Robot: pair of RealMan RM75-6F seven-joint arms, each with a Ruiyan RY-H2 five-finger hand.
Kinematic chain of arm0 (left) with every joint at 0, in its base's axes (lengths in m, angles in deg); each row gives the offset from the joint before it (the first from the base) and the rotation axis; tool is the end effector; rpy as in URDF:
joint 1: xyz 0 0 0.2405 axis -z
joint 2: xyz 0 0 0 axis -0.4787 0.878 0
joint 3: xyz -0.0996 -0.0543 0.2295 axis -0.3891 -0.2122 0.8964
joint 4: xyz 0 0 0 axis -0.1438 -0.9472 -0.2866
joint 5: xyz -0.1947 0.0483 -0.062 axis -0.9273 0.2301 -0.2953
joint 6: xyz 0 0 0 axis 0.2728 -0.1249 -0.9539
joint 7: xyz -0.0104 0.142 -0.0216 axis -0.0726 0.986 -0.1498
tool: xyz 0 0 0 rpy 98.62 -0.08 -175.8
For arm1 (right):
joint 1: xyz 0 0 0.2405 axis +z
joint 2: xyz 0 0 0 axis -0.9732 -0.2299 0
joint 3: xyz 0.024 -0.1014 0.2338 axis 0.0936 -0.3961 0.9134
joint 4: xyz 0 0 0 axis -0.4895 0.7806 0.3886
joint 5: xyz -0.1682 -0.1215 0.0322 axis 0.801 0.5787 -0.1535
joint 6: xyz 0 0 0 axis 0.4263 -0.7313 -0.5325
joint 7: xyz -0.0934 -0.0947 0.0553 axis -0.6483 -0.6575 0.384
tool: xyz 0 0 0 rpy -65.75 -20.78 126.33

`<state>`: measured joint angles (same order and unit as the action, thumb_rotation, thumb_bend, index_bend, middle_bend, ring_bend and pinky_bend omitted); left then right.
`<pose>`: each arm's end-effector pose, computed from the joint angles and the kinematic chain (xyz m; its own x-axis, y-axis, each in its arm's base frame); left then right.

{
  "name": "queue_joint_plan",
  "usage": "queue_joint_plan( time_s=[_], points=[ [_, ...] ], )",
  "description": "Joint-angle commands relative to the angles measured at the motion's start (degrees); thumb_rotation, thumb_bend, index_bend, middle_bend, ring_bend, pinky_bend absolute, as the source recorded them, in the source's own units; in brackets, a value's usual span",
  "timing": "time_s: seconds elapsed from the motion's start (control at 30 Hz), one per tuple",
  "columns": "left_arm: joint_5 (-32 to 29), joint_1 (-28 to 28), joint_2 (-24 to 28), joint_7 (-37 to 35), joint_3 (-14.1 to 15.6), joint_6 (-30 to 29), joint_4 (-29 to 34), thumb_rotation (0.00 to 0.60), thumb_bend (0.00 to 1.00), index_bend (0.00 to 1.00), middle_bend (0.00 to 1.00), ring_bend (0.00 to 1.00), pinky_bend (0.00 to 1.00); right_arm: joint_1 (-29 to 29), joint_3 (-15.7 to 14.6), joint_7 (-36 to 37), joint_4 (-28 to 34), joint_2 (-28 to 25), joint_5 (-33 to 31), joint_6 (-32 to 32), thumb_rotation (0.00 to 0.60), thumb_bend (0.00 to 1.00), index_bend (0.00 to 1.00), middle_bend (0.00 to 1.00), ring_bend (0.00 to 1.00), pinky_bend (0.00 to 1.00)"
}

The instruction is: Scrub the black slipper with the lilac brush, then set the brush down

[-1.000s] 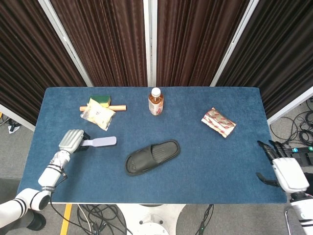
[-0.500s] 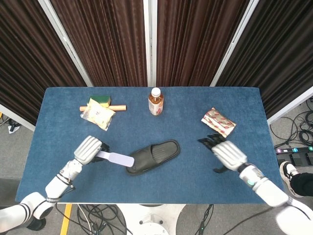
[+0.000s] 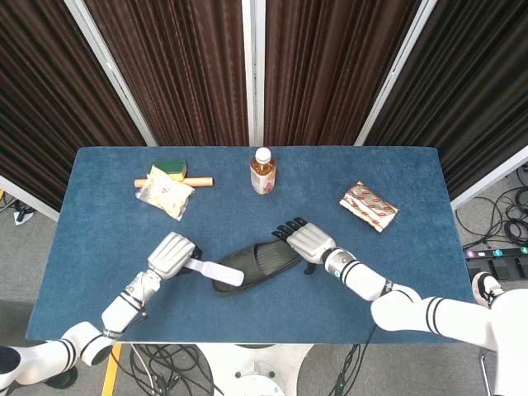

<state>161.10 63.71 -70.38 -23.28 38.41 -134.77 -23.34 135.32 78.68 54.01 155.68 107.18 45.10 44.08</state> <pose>-0.1998 0.3091 -0.0427 0.3752 0.2267 0.8988 0.8222 -0.5292 -0.2097 -0.1188 -0.3641 -0.0399 0.7033 -0.4652 0.5376 -0.6949 -0.6094 0.3818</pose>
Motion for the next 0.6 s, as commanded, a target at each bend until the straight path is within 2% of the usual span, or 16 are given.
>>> queue_joint_plan(
  time_s=[0.03,0.17,0.37,0.6],
  points=[
    [-0.5,0.5,-0.4,-0.3,-0.3,0.4,1.6,0.6,0.65,1.0,1.0,1.0,1.0,3.9,-3.4,-4.3,-3.5,3.8,-6.3,0.5,0.6,0.06,0.0,0.1,0.0,0.0],
    [-0.2,1.2,-1.0,0.2,-0.3,0.6,2.0,0.6,0.65,1.0,1.0,1.0,1.0,5.8,-5.4,-6.2,-5.3,5.9,-10.0,2.0,0.6,0.16,0.11,0.2,0.02,0.02],
    [-0.3,2.1,-2.7,2.1,0.1,1.9,0.2,0.6,0.65,1.0,1.0,1.0,1.0,6.9,-6.6,-6.4,-6.3,7.5,-11.5,3.8,0.6,0.24,0.27,0.29,0.1,0.14],
    [-2.6,2.9,-5.4,3.5,-0.5,4.8,-4.5,0.6,0.65,1.0,1.0,1.0,1.0,7.5,-7.7,-6.4,-6.4,7.7,-10.3,4.3,0.6,0.3,0.33,0.31,0.14,0.2]
  ],
)
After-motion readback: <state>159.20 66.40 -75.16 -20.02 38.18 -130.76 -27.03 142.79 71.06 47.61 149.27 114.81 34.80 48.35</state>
